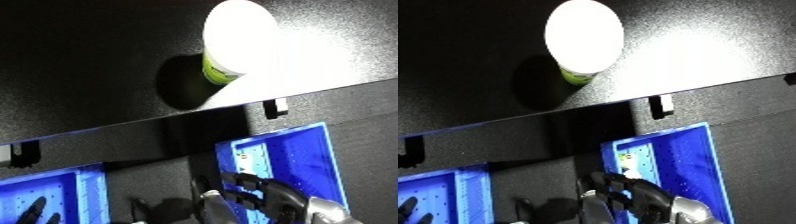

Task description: Pick up the object and place it into the box

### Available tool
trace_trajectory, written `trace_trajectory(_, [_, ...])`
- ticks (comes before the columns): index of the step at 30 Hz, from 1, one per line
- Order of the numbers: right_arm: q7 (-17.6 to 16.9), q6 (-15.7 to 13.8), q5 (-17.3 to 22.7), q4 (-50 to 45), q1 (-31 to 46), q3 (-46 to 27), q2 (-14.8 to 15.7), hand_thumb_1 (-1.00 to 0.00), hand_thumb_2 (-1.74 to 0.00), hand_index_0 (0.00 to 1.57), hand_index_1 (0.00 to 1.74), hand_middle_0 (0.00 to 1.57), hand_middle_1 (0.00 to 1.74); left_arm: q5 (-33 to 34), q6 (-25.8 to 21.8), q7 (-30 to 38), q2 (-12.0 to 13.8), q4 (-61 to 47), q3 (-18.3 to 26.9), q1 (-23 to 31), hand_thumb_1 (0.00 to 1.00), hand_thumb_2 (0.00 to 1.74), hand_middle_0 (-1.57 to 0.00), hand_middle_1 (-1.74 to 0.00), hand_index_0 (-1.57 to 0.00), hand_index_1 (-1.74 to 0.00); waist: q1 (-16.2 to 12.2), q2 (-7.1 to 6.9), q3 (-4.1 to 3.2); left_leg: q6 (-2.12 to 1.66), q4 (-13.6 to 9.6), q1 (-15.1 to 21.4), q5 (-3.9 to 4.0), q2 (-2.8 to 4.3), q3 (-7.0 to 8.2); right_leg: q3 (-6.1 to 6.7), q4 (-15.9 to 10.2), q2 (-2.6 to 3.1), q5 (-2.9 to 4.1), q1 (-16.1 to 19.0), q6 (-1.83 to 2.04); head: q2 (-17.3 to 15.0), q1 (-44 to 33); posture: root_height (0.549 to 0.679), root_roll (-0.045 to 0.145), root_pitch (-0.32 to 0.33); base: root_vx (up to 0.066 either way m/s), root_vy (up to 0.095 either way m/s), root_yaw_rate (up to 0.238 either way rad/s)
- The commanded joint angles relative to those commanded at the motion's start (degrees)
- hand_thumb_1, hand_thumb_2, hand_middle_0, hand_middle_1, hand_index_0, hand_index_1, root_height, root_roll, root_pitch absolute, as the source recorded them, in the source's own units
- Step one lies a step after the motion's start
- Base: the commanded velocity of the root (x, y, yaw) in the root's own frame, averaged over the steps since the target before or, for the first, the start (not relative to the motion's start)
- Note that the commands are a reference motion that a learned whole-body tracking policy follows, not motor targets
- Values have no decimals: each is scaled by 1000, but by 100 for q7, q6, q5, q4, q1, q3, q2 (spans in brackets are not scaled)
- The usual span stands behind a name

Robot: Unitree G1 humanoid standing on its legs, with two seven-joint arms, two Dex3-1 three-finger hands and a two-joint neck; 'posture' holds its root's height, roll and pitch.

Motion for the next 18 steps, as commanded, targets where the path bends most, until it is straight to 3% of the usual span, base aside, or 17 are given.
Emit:
trace_trajectory(4, [815, 166, 370, -745, -56, -77, -159, 0, 0, 0, 0, 0, 0, -54, -128, -130, 16, 200, 11, 40, 0, 0, 0, 0, 0, 0, -25, -25, 0, -44, -19, 10, 9, 26, 20, 6, -15, 24, -26, 25, 1, 118, -152, 627, 34, 29, 9, 5, -61])
trace_trajectory(7, [1186, 87, 781, -1337, -160, -206, -230, 0, 0, 0, 0, 0, 0, -53, -167, -186, 13, 283, 25, 48, 0, 0, 0, 0, 0, 0, -38, -35, 0, -74, -4, 3, 2, 48, 24, 12, 2, 28, -45, 26, 10, 184, -212, 627, 35, 28, 8, 1, -22])
trace_trajectory(10, [1261, -261, 1281, -1794, -270, -406, -207, 0, 0, 0, 0, 0, 0, -31, -169, -231, 2, 348, 56, 45, 0, 0, 0, 0, 0, 0, -48, -31, 0, -88, 35, -12, -16, 62, 24, 16, 47, 23, -61, 12, 21, 295, -254, 626, 37, 27, 12, 2, 10])
trace_trajectory(18, [1079, -1386, 2416, -2826, -672, -1171, 73, 0, 0, 0, 0, 0, 0, 91, -121, -260, -106, 438, 185, 95, 0, 0, 0, 0, 0, 0, -97, 10, 0, -88, 182, -64, -93, 80, 40, 30, 174, 20, -104, -30, 29, 608, -333, 624, 40, 23, 24, 10, 12])
